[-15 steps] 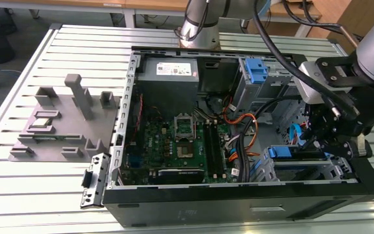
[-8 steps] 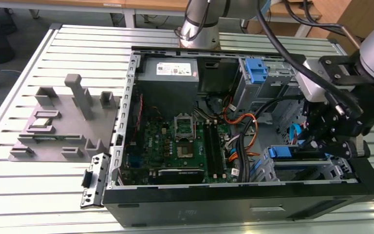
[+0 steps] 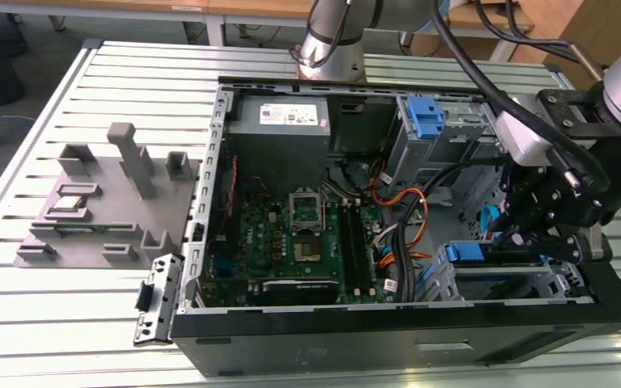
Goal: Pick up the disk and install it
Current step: 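Insert the first disk wire, then insert the second disk wire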
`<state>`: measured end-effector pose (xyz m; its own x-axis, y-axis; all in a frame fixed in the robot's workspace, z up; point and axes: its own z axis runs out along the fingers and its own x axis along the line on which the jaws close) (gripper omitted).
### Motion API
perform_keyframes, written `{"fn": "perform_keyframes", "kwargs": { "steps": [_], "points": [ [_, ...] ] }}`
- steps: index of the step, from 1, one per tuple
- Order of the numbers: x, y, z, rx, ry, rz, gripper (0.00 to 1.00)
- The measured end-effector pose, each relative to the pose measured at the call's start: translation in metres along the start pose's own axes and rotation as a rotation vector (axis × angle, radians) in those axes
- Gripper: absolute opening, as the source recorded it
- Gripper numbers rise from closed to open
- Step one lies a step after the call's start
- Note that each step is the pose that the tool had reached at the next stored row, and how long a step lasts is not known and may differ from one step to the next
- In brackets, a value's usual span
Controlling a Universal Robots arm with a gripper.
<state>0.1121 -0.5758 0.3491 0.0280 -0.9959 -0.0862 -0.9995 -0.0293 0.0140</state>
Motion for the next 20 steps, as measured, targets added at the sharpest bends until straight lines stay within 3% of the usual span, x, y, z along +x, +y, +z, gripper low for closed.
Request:
{"fn": "perform_keyframes", "kwargs": {
  "steps": [9,20],
  "points": [
    [0.0006,-0.0248,-0.0004,0.0,0.0,0.0,0.24],
    [0.0002,-0.0266,-0.0058,-0.0001,-0.0001,0.0,0.24]
  ]
}}
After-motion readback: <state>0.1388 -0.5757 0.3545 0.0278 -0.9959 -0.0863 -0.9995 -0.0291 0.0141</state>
